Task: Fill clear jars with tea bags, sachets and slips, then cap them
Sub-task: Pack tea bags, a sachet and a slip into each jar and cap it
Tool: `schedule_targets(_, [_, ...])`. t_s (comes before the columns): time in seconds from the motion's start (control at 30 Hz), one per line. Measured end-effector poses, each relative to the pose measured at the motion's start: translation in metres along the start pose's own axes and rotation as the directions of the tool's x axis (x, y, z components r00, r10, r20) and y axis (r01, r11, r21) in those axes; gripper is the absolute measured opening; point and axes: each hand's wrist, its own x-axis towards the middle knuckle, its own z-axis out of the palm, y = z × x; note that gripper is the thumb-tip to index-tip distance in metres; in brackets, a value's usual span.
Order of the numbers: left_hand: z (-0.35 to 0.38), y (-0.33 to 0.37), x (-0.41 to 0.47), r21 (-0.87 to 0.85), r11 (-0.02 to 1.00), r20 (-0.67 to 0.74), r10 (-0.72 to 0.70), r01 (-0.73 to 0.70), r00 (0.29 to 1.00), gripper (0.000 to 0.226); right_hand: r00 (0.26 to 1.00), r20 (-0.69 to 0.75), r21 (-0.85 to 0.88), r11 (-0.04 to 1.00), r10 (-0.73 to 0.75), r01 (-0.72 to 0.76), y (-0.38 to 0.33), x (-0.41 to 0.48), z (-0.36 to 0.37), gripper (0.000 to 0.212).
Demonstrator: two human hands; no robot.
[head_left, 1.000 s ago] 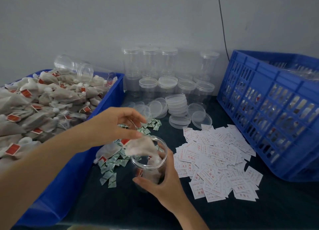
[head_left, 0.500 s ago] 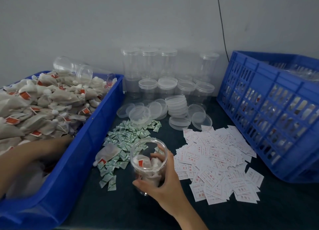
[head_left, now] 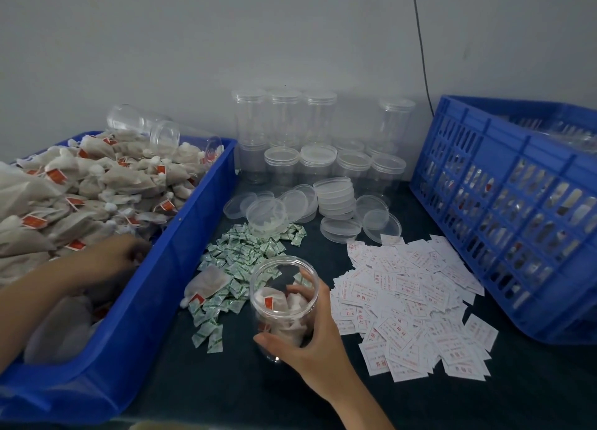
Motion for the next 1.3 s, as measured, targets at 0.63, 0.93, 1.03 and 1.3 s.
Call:
schedule_targets(0.63, [-0.053, 0.087, -0.041, -0.037, 0.983, -0.543, 0.133, -0.182, 0.829, 0.007, 1.000, 0.002, -0.003, 1.000, -0.008, 0.008, -0.003, -0.002, 0.000, 0.101])
schedule_targets(0.93, [-0.046, 0.105, -0.046, 0.251, 0.953, -0.505, 0.277, -0.167, 0.817, 0.010, 1.000, 0.005, 0.014, 1.000, -0.019, 0.019, -0.005, -0.001, 0.000, 0.101])
schedule_targets(1.03, [-0.042, 0.129, -0.063, 0.198, 0.917, -0.557, 0.396, -0.346, 0.730, 0.004, 0.999, 0.003, 0.021, 0.999, -0.033, 0.033, -0.005, -0.001, 0.000, 0.100])
schedule_targets(1.3, [-0.004, 0.181, -0.084, -0.313, 0.836, -0.275, 0.375, -0.451, 0.885, 0.022, 0.998, 0.002, 0.032, 0.997, -0.067, 0.067, -0.009, -0.002, -0.001, 0.095])
